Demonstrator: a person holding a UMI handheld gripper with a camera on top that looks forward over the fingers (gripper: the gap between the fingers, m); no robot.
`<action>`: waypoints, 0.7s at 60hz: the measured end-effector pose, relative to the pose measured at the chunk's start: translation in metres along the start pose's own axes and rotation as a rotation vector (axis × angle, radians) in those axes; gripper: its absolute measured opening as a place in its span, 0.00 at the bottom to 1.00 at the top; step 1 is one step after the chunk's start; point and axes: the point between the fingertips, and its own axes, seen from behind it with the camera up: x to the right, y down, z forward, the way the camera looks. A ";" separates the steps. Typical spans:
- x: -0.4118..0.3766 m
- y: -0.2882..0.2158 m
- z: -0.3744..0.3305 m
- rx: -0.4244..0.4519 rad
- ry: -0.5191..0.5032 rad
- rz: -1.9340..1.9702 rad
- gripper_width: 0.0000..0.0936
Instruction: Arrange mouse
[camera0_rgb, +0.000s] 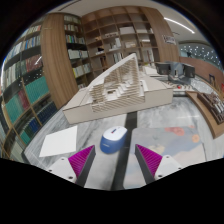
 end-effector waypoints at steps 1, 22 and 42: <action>-0.002 -0.001 0.003 -0.003 -0.001 -0.006 0.88; 0.046 -0.026 0.056 -0.073 0.219 -0.033 0.63; 0.093 -0.108 0.035 0.040 0.245 -0.113 0.42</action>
